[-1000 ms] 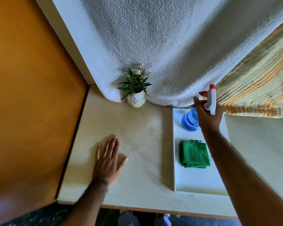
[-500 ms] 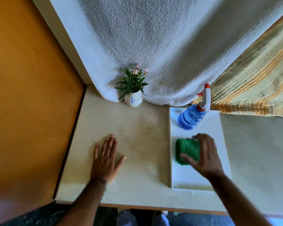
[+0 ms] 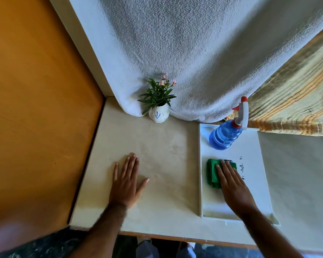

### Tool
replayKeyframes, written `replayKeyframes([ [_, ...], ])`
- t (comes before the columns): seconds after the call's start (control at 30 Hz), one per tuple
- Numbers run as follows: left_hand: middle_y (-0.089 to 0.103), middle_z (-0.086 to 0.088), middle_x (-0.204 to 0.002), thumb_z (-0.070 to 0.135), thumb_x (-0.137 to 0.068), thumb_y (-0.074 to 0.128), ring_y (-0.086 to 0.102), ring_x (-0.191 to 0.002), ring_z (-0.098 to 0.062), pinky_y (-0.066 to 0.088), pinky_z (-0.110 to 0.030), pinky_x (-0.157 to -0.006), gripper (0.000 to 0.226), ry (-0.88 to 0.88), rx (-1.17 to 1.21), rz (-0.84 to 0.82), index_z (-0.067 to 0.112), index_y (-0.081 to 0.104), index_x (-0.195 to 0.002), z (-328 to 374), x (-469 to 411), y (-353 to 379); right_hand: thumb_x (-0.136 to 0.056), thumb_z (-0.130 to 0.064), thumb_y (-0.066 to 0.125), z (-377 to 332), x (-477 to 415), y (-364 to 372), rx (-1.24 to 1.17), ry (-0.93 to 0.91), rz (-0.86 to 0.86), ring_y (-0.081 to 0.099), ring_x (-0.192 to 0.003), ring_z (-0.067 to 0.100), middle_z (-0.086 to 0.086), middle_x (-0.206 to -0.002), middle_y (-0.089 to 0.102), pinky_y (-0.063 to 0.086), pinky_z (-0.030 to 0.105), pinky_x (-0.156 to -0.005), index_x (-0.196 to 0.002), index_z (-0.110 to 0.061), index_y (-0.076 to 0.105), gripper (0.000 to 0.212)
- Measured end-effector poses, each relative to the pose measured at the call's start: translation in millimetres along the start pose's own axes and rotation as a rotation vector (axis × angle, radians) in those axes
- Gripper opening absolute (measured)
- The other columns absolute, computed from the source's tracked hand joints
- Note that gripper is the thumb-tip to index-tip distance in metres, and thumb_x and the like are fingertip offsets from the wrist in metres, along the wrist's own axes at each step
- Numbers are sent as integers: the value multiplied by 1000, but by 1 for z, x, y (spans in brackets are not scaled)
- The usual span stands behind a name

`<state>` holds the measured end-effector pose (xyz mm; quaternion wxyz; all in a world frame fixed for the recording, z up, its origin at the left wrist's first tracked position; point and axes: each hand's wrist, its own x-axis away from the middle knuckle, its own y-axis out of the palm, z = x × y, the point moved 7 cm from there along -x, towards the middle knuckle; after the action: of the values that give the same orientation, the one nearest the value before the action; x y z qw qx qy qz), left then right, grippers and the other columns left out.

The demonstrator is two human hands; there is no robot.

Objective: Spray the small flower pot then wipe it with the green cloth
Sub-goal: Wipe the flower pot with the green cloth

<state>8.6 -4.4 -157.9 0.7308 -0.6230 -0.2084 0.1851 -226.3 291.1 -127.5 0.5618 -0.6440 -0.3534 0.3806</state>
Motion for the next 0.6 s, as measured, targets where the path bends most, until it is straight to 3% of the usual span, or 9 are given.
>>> replayKeyframes([
  [0.07, 27, -11, -174, 68, -101, 29, 26, -161, -28, 32, -64, -126, 87, -2, -5, -6, 10, 25, -165, -1, 0, 1, -91, 13, 45, -2, -4, -8, -29, 43, 30, 43, -144, 44, 28, -156, 43, 30, 48, -124, -152, 3, 35, 62],
  [0.13, 27, -10, -175, 69, -101, 29, 27, -161, -28, 31, -63, -126, 87, -6, -2, -10, 10, 25, -165, -2, 0, 2, -78, 24, 64, -2, -10, -19, -95, 148, 36, 53, -137, 45, 27, -151, 51, 52, 58, -107, -148, 5, 45, 75],
  [0.17, 27, -10, -175, 69, -101, 28, 27, -161, -27, 32, -63, -126, 86, -5, -2, -9, 11, 25, -165, -2, 0, 3, -75, 25, 66, -7, -13, -26, -125, 162, 43, 54, -136, 44, 25, -150, 52, 55, 60, -101, -147, 4, 48, 77],
  [0.33, 30, -10, -174, 69, -103, 25, 32, -159, -28, 32, -63, -125, 85, 1, 1, 2, 10, 28, -164, -3, 0, 4, -101, -2, 37, -84, -69, -60, -168, -159, 136, 39, -148, 35, 21, -158, 45, 26, 37, -126, -152, -2, 45, 51],
  [0.47, 33, -11, -172, 68, -103, 32, 33, -158, -29, 36, -65, -123, 85, 12, -3, 54, 9, 29, -163, -1, -3, 1, -106, -6, 40, -139, -147, -60, -120, -367, 133, 44, -145, 43, 29, -153, 48, 38, 52, -120, -149, 2, 50, 44],
  [0.6, 30, -10, -173, 68, -102, 39, 28, -160, -28, 33, -64, -124, 86, 22, -16, 80, 10, 25, -165, -2, -1, 1, -104, -3, 42, -166, -215, -61, -46, -412, 221, 52, -139, 43, 29, -147, 55, 46, 53, -113, -144, 2, 56, 42],
])
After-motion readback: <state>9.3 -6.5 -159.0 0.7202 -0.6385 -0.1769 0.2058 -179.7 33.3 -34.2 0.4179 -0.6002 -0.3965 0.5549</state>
